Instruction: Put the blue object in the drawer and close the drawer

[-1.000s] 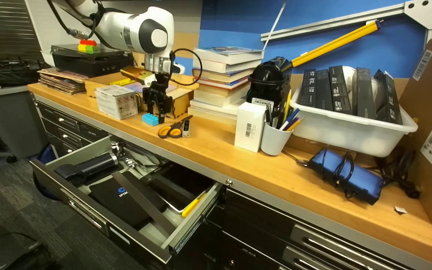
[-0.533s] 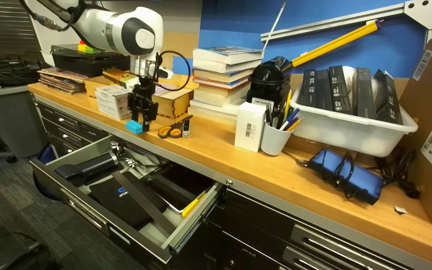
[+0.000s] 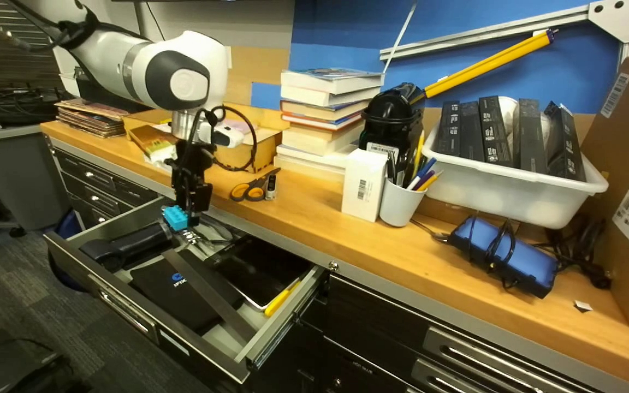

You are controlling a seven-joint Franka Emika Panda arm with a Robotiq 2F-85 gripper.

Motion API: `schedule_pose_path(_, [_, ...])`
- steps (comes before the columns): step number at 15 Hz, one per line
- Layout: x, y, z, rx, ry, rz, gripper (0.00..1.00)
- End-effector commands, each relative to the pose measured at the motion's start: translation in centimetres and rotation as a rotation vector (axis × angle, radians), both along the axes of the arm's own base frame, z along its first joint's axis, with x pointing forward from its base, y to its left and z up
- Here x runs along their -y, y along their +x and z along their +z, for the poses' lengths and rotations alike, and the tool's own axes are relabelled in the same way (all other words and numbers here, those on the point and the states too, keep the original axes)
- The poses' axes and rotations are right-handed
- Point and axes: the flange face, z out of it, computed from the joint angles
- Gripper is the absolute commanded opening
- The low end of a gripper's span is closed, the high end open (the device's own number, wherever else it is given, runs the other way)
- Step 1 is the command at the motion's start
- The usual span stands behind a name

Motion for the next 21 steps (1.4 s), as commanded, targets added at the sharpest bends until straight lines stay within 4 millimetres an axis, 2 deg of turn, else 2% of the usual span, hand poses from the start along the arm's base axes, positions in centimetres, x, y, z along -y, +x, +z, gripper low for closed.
schedule_pose_path(1, [3.5,-1.3,-1.6,-0.007,0.042,-0.108,0.93])
schedule_pose_path(4, [5.3,-2.9,-1.5,-0.015,0.068,-0.123,1.0])
schedule_pose_path(5, [5.7,-4.4,-1.2,-0.023,0.062,-0.122,1.0])
schedule_pose_path(6, [6.1,-5.1,-1.2,-0.031,0.061,-0.117,1.0])
schedule_pose_path(11, [6.8,-13.4,-2.2,-0.117,0.071,-0.037,1.0])
schedule_pose_path(14, [6.9,-16.8,-2.9,-0.161,0.071,-0.015,1.0])
schedule_pose_path(16, [6.8,-17.2,-3.9,-0.21,0.081,-0.011,1.0])
schedule_pose_path(21, [6.1,-14.7,-7.8,-0.265,0.065,-0.068,1.0])
